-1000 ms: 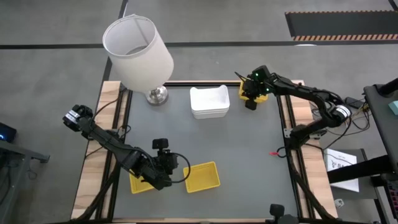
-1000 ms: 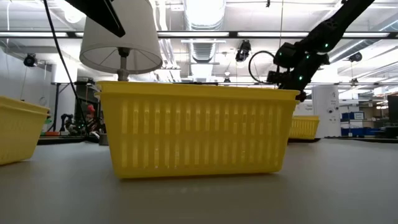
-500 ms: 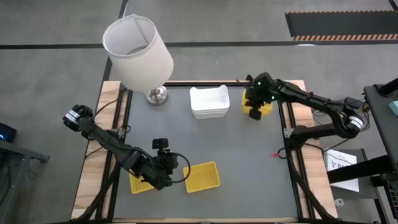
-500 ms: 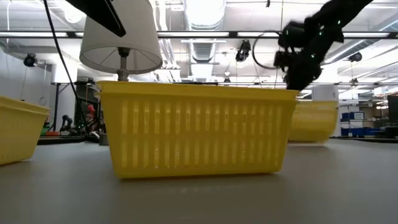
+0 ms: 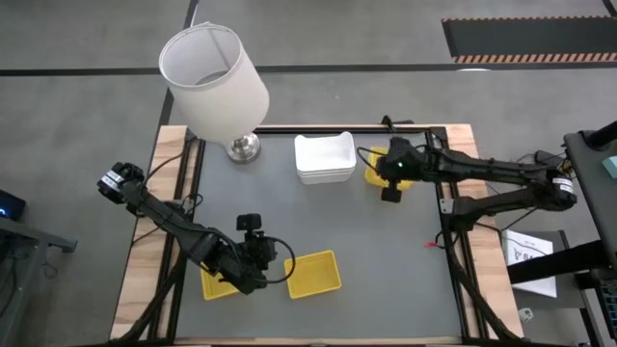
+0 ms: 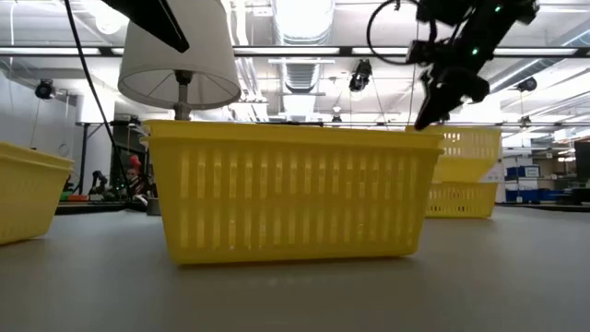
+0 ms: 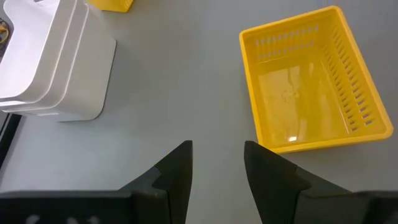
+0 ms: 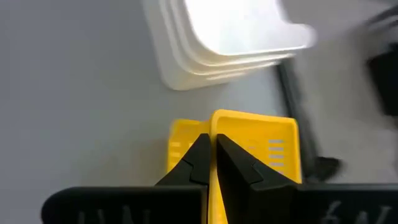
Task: Stack baskets by color
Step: Stack the yellow basket on the stacked yellow baskets
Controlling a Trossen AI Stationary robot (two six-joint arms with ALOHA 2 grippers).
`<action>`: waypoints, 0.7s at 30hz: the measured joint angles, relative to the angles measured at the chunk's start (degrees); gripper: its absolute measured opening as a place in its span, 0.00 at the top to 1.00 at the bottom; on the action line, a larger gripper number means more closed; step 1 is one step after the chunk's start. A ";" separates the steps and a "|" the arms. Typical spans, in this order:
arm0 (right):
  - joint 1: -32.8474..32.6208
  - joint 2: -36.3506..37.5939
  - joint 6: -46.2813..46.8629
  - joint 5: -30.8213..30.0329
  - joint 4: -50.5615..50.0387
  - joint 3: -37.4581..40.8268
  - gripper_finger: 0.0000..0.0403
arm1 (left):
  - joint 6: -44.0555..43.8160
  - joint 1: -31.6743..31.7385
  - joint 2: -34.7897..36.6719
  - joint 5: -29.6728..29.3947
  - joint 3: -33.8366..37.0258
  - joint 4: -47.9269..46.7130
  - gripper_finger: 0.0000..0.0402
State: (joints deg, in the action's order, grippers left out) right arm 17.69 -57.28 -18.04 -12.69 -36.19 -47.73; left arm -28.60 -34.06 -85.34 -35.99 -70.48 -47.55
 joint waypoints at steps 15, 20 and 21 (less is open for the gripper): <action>-30.12 -3.80 9.72 -13.19 -0.29 -8.83 0.98 | 1.60 -0.01 0.00 -2.58 0.02 0.43 0.68; -40.83 -13.56 13.52 -19.73 -0.08 -15.58 0.98 | 7.18 -0.42 0.00 -11.01 0.02 0.39 0.68; -42.48 -15.77 13.92 -20.36 -0.17 -17.46 0.98 | 8.74 -0.56 0.00 -14.22 0.02 0.41 0.68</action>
State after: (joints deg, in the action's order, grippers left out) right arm -24.80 -73.04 -4.12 -33.05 -36.36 -65.20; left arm -19.86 -34.62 -85.34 -50.21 -70.46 -47.14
